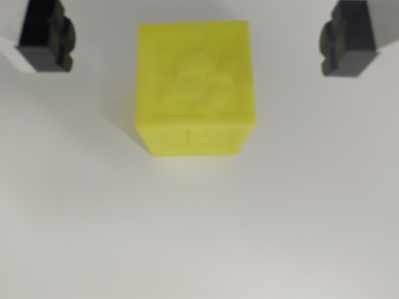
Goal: Pick yellow cube
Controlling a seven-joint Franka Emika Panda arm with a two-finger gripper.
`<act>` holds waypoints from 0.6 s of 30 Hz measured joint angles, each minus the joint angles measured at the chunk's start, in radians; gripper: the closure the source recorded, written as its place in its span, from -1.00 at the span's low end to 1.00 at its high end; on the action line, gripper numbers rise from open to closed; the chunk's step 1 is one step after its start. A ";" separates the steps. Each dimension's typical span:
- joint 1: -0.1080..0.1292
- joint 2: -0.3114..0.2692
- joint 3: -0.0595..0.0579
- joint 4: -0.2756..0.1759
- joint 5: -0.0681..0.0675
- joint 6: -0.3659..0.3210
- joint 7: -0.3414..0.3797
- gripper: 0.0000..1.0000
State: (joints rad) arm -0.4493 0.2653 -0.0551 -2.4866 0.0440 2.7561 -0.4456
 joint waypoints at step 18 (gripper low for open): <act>-0.040 0.059 0.000 -0.003 0.010 0.056 -0.123 -1.00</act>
State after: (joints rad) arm -0.4891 0.3244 -0.0552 -2.4894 0.0543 2.8125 -0.5690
